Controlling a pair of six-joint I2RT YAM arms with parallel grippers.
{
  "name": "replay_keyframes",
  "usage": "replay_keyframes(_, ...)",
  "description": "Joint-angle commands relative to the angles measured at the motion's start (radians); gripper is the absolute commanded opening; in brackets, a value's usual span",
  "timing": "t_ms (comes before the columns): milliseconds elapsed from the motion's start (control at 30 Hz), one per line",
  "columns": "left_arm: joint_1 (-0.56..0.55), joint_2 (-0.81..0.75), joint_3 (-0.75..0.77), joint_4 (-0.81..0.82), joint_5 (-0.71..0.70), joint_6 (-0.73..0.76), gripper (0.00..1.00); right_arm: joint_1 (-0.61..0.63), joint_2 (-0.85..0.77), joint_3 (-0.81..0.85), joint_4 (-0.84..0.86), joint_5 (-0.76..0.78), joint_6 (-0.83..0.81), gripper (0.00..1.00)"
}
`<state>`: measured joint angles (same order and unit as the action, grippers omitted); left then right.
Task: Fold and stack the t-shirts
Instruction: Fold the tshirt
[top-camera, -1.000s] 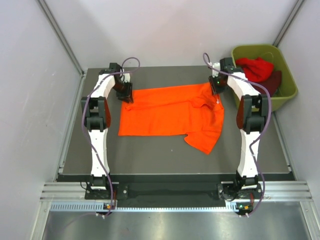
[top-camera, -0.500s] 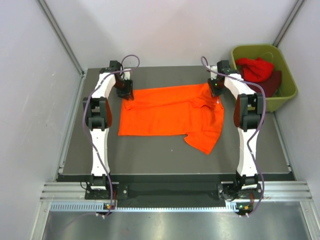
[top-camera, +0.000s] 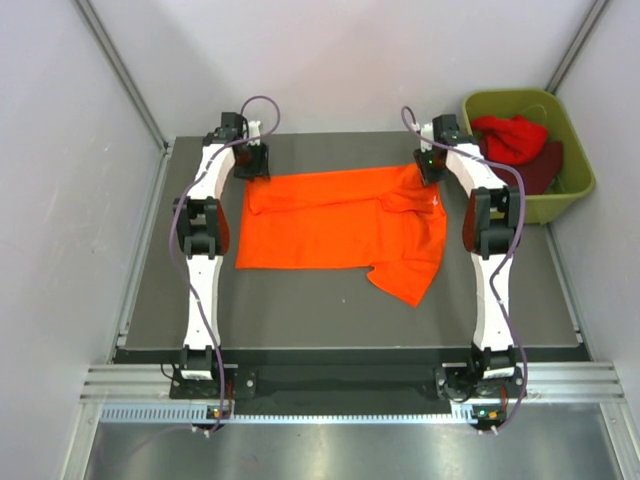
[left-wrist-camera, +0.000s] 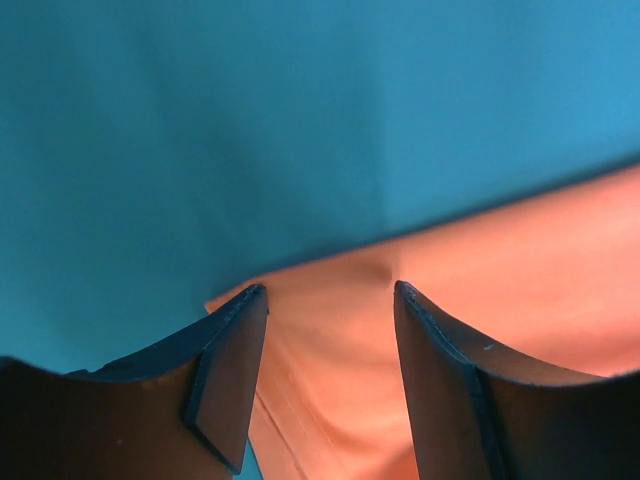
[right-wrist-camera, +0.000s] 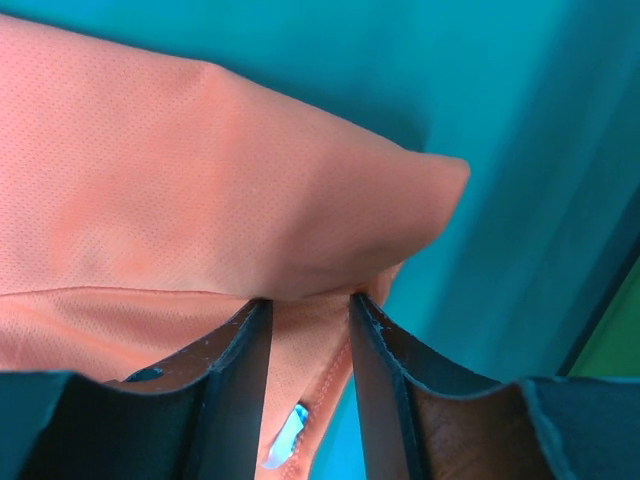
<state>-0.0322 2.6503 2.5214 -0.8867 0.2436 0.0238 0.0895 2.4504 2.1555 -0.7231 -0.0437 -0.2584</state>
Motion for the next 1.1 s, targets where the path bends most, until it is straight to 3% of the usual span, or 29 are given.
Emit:
replay_keyframes(0, 0.018, 0.089, 0.011, 0.063, -0.107, 0.013, 0.6, -0.004, 0.051, 0.046, 0.03, 0.039, -0.004, 0.38)
replay_keyframes(367, 0.017, 0.128, 0.05, 0.081, -0.153, 0.036, 0.57, -0.002, 0.078, 0.081, 0.04, 0.031, 0.011, 0.38)
replay_keyframes(633, 0.021, -0.032, -0.082, 0.025, -0.118, 0.03, 0.61, -0.002, 0.025, 0.02, 0.039, 0.013, 0.027, 0.39)
replay_keyframes(833, 0.02, -0.105, -0.226, -0.031, -0.072, 0.019, 0.55, 0.0, 0.021, 0.02, 0.04, 0.019, 0.022, 0.39)
replay_keyframes(967, 0.021, -0.11, -0.236, -0.037, -0.061, 0.011, 0.52, 0.004, 0.021, 0.01, 0.044, 0.021, 0.024, 0.39)
replay_keyframes(1067, 0.021, -0.095, -0.224, -0.024, -0.05, 0.002, 0.42, 0.01, 0.018, 0.004, 0.047, 0.022, 0.024, 0.39)
